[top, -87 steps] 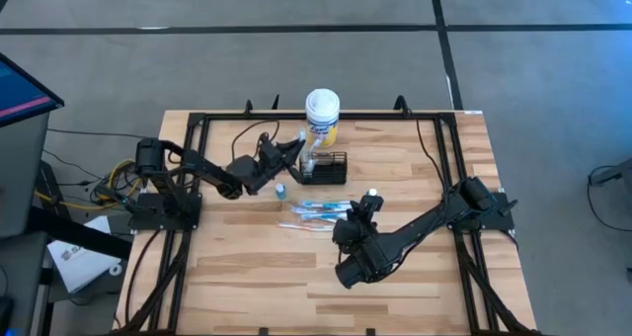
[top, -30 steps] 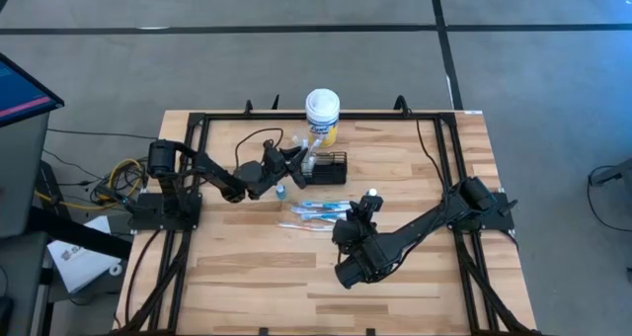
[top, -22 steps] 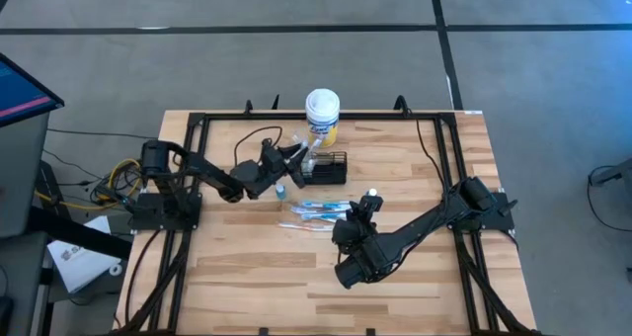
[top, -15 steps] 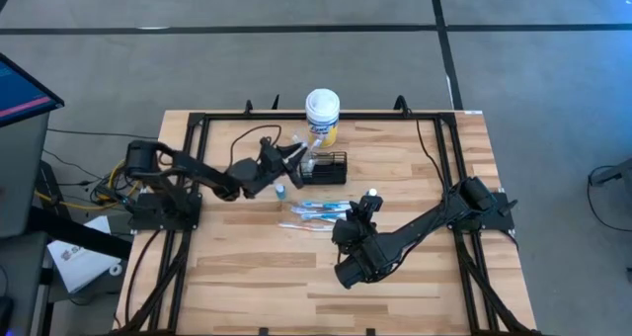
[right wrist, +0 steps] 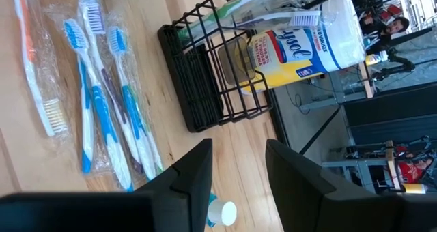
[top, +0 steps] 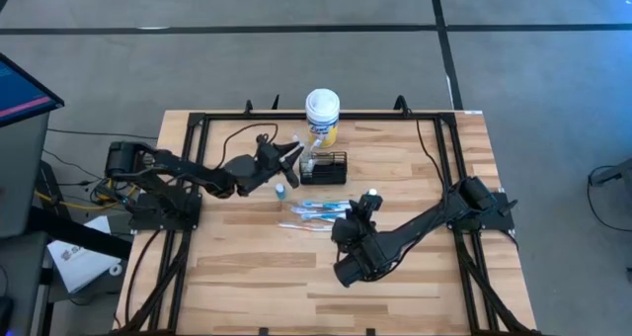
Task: Pick & Place toothbrushing station
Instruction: Put the green toothbrush into the black wire organizer
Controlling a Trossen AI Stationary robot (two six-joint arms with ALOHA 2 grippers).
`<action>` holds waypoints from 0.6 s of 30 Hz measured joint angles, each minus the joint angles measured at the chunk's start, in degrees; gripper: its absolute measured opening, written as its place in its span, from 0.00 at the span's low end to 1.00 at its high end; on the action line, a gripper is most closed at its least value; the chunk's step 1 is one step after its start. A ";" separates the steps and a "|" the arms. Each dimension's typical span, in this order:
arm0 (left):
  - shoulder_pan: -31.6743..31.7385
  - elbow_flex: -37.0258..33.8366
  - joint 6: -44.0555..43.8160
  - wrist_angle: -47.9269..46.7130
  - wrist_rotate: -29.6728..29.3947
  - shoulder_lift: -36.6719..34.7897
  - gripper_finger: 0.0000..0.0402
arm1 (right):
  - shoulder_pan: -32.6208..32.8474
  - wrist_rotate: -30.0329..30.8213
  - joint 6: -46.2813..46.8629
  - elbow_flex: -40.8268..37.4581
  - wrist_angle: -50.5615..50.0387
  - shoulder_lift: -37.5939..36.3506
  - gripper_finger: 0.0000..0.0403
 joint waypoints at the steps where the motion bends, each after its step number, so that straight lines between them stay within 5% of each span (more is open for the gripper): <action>1: 0.00 0.00 -0.56 -0.48 0.01 0.59 0.21 | 0.00 0.00 0.01 0.00 0.05 0.00 0.31; 18: 0.00 -0.02 -0.40 -1.02 0.00 1.21 0.21 | -0.02 -0.09 0.01 0.00 0.11 0.00 0.31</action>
